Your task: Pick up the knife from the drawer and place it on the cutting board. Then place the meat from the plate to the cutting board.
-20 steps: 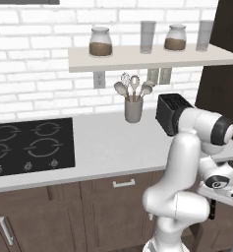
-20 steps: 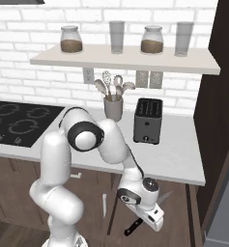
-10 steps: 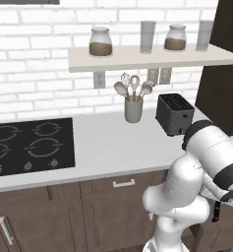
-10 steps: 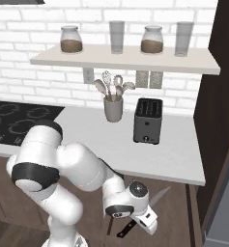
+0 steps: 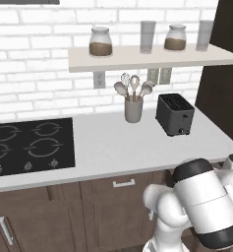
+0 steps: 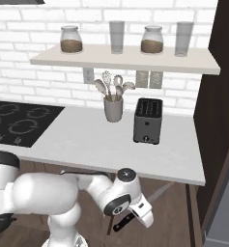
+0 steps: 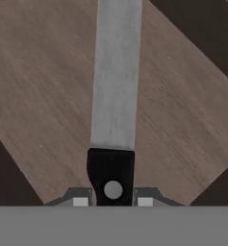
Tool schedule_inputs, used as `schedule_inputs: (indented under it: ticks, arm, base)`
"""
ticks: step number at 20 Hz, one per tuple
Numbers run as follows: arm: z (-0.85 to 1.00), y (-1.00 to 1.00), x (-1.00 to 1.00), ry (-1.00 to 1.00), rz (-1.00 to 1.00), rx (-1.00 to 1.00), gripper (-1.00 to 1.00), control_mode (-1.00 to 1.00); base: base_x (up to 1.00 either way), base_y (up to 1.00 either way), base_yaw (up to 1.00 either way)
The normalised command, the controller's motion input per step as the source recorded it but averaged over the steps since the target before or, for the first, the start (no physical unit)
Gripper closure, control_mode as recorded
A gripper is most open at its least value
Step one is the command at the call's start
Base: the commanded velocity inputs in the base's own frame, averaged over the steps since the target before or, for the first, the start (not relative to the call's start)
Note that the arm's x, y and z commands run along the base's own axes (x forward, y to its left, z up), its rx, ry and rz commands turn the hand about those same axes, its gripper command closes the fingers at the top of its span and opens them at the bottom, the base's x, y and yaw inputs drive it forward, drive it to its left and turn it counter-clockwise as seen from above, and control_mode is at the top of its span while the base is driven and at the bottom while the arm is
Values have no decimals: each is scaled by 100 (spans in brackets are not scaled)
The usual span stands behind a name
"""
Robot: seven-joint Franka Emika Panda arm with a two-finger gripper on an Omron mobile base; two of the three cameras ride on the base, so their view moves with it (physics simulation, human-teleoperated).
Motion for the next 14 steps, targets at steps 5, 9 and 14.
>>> schedule_inputs:
  ticks: [5, 9, 14]
  arm:
    - [41, -38, -4, 0, -8, 10, 100, -100]
    - [86, -6, 0, 2, -2, 5, 100, -100]
    - [100, 0, 0, 3, 0, 3, 100, -100]
  base:
    - [0, 0, 0]
    - [0, 0, 0]
    - [0, 0, 0]
